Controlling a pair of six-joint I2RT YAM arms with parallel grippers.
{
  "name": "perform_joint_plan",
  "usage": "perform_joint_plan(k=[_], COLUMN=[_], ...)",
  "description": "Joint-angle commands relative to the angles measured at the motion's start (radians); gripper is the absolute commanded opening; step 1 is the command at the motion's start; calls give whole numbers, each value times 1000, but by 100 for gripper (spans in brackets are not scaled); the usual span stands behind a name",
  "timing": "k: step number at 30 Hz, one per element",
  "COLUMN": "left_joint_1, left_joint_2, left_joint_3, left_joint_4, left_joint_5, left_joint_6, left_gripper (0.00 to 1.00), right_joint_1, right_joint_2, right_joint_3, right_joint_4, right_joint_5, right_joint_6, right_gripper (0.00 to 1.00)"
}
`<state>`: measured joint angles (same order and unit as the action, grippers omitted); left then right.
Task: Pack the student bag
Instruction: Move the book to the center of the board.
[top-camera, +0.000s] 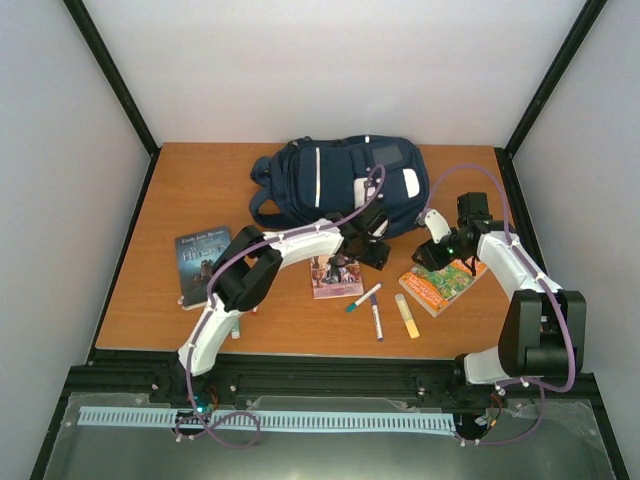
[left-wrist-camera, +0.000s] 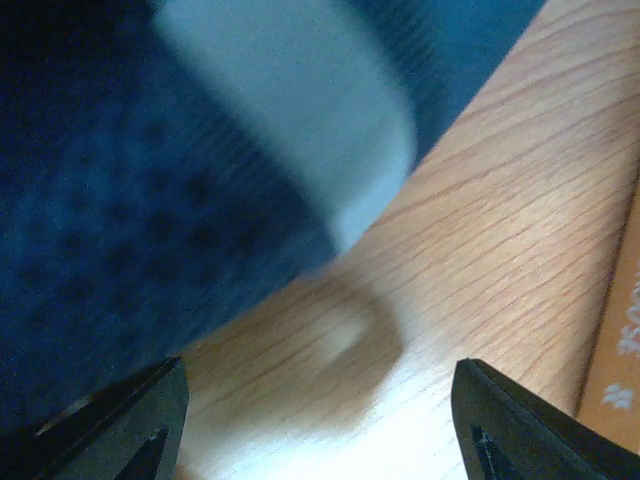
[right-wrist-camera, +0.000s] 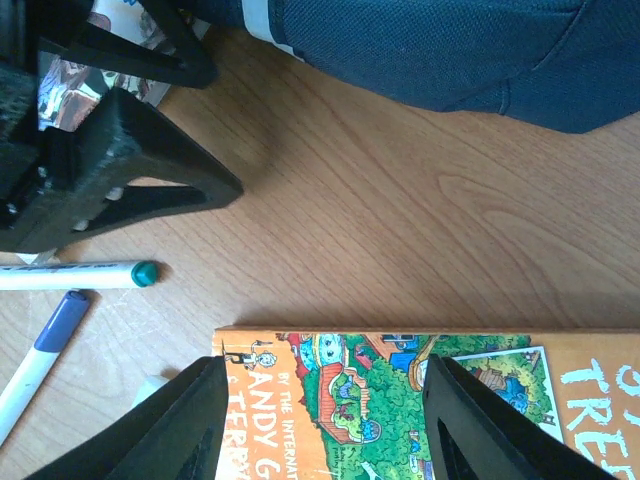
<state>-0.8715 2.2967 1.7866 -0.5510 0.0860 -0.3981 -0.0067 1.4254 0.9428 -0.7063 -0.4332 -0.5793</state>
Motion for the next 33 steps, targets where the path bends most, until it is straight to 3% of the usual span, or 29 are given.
perform_joint_plan(k=[1, 9, 17, 26, 33], left_joint_1=[7, 67, 98, 117, 117], left_joint_2=[-68, -201, -316, -398, -558], left_joint_3=[-134, -421, -603, -720, -743], left_joint_4=[3, 107, 129, 112, 96], left_joint_5=[-106, -161, -220, -268, -223], left_joint_6=[-63, -150, -149, -137, -106], left_gripper=[75, 75, 76, 76, 79], right_joint_1=[-10, -10, -10, 23, 139], right_joint_2=[-18, -8, -1, 62, 134], right_joint_3=[-7, -32, -57, -59, 40], right_joint_4=[6, 21, 22, 52, 41], right_joint_5=[-2, 24, 47, 74, 110], right_joint_6=[10, -11, -55, -70, -7], right_gripper=[55, 55, 56, 57, 56])
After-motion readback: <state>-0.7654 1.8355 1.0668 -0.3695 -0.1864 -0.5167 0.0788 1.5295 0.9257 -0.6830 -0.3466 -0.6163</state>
